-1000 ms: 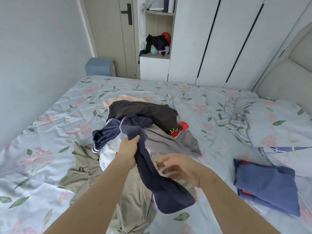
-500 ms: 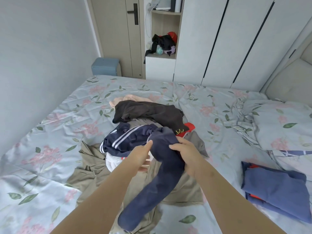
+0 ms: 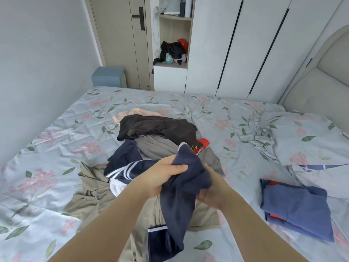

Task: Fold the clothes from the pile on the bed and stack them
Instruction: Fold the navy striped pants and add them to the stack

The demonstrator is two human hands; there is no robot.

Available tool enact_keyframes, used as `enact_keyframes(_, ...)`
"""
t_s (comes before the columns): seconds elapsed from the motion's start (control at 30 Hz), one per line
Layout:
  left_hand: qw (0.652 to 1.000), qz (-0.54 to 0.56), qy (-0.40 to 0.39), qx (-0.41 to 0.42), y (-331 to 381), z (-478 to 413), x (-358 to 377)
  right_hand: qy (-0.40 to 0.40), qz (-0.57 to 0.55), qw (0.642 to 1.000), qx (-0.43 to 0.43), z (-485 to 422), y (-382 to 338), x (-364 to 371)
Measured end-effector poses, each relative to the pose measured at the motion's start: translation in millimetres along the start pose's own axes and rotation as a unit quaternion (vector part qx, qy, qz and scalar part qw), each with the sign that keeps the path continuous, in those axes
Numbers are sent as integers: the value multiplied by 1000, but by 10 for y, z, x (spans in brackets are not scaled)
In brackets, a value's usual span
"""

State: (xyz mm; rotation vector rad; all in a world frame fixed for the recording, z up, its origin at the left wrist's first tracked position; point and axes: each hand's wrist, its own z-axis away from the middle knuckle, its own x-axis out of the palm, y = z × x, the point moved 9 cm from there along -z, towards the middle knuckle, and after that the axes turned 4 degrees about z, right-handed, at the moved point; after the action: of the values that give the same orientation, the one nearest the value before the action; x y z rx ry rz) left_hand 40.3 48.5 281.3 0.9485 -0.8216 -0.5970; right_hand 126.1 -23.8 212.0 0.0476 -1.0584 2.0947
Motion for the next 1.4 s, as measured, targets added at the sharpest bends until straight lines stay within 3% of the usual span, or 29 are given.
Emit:
enact_keyframes(0.13,982,-135,-71,-107,-93,191,60,114,30,993,1,36,-121,-160)
enact_keyframes(0.23,960,-224,63,-154,-157,141,-323,133,30,987,-81,51,-295,-232)
enact_keyframes(0.33,929,-258,250,-86,-77,-17,-713,52,61,982,-171,158,-490,9)
enact_keyframes(0.4,959,-98,254,-76,-147,-101,-694,-12,88,977,-192,284,-599,240)
enact_keyframes(0.43,973,33,207,-100,-232,-152,-552,-48,95,975,-196,326,-632,337)
enact_keyframes(0.5,964,225,103,-103,-229,-231,-281,-109,114,969,-188,441,-660,486)
enact_keyframes(0.6,947,296,88,-90,-99,-229,-259,-177,165,957,-159,625,-603,630)
enact_keyframes(0.67,937,332,46,-101,10,-186,-141,-163,185,959,-137,617,-540,591)
enact_keyframes(0.73,958,279,30,-62,163,-209,-107,-92,143,978,-123,492,-528,425)
enact_keyframes(0.8,983,166,82,20,398,-185,-146,-26,43,995,-88,381,-502,263)
enact_keyframes(0.9,992,63,54,94,775,-33,76,-14,-10,994,-110,361,-667,294)
enact_keyframes(1.0,993,12,17,113,1112,52,193,-22,72,972,-221,532,-1107,429)
enact_keyframes(1.13,985,-69,-41,154,1706,203,435,-96,155,931,-316,930,-1646,718)
enact_keyframes(1.27,973,-129,-17,189,2229,319,485,-93,296,885,-349,1097,-1939,823)
enact_keyframes(1.4,979,-87,42,181,2450,302,371,-75,436,838,-320,1057,-1929,814)
